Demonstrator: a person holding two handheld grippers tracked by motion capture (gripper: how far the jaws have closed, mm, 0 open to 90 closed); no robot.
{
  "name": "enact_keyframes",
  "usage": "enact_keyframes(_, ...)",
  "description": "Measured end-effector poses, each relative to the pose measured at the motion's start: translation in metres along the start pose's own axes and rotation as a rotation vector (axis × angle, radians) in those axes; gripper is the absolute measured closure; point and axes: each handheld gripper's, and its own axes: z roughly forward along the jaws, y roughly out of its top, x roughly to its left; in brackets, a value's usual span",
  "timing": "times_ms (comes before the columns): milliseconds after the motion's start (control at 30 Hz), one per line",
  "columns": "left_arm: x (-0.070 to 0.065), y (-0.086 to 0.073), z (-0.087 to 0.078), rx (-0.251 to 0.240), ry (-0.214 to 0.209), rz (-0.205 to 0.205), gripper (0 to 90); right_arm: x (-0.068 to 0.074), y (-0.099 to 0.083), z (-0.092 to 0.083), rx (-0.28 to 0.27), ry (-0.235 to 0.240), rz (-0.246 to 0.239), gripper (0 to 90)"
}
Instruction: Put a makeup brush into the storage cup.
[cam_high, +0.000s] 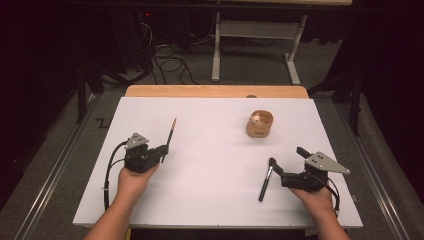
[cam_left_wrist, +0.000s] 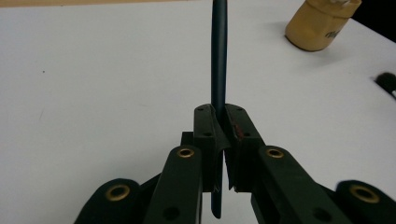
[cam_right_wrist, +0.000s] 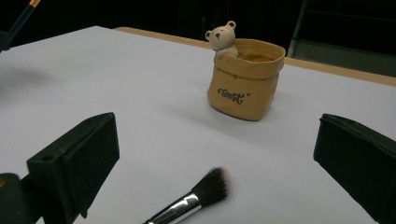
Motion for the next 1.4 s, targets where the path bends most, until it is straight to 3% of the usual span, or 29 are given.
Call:
enact_keyframes(100,-0.002,-0.003,-0.004,-0.045,-0.029,0.002,84.0,0.002,0.0,-0.001,-0.003,0.005,-0.002,0.8)
enact_keyframes(433,-0.009,-0.006,-0.009,-0.155,-0.025,0.033,83.9,0.001,0.0,-0.001,-0.006,0.009,-0.006,0.8)
enact_keyframes(700,-0.012,-0.009,-0.009,-0.172,-0.004,0.038,83.9,0.001,0.0,-0.001,-0.008,0.01,-0.007,0.8)
enact_keyframes(1000,-0.019,-0.009,-0.008,-0.178,-0.049,0.058,83.9,0.002,0.002,-0.001,-0.02,0.014,-0.007,0.8)
enact_keyframes(1167,-0.025,-0.006,-0.01,-0.191,-0.078,0.076,83.9,0.009,0.01,-0.001,-0.037,0.031,0.009,1.2)
enact_keyframes(1400,-0.029,-0.003,-0.012,-0.219,-0.087,0.082,83.9,0.028,0.032,0.001,-0.047,0.06,-0.023,1.4)
